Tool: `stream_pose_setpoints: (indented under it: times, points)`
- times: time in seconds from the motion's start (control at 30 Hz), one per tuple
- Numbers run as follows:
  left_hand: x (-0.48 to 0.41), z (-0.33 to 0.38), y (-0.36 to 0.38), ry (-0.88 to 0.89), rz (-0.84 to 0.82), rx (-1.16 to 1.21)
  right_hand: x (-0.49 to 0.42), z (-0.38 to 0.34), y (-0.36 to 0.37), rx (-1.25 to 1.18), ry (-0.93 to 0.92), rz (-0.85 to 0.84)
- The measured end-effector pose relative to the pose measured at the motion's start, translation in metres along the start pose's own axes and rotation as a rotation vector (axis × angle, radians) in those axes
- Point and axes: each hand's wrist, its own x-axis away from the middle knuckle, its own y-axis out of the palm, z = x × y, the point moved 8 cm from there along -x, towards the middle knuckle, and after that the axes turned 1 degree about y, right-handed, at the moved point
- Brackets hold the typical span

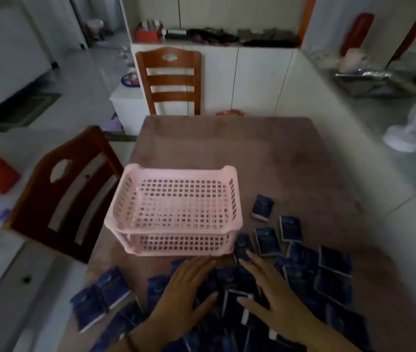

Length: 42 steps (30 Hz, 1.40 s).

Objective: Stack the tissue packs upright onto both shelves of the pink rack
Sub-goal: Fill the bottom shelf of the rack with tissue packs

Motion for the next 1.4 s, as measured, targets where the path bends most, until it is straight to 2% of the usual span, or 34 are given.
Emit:
stream_pose_setpoints:
  times: [0.07,0.2,0.43,0.6,0.7,0.83,0.9,1.0,1.07,1.17,1.27,1.4]
  points:
    - [-0.004,-0.003,0.014,0.036,-0.093,-0.07,-0.005,0.005,0.012,0.11,-0.033,-0.035]
    - [-0.003,-0.019,0.037,0.076,-0.119,-0.211,-0.013,0.017,0.032,0.355,-0.094,-0.038]
    - [-0.005,-0.031,0.05,0.135,-0.036,-0.322,-0.022,0.029,0.044,0.516,-0.147,0.117]
    - [-0.004,-0.027,0.05,0.234,0.019,-0.34,-0.02,0.023,0.046,0.507,-0.209,0.189]
    - [-0.006,-0.018,0.047,0.343,0.053,-0.323,-0.021,0.018,0.046,0.395,-0.282,0.238]
    - [-0.006,-0.005,0.042,0.431,0.07,-0.362,-0.014,0.02,0.039,0.204,-0.277,0.239]
    - [-0.003,-0.001,0.039,0.377,0.084,-0.312,-0.002,0.018,0.027,0.179,-0.302,0.307]
    - [0.001,-0.008,0.042,0.181,0.065,-0.168,0.016,0.026,0.008,0.139,-0.292,0.411]
    - [0.005,-0.008,0.048,0.11,0.059,-0.133,0.026,0.037,0.002,0.119,-0.261,0.437]
    - [0.006,-0.008,0.055,0.02,0.045,-0.118,0.034,0.05,0.006,0.115,-0.214,0.4]
    - [0.006,-0.006,0.058,-0.084,0.013,0.001,0.036,0.058,0.02,0.15,-0.158,0.334]
    - [0.003,0.004,0.059,-0.099,0.012,0.18,0.032,0.063,0.026,0.113,-0.145,0.377]
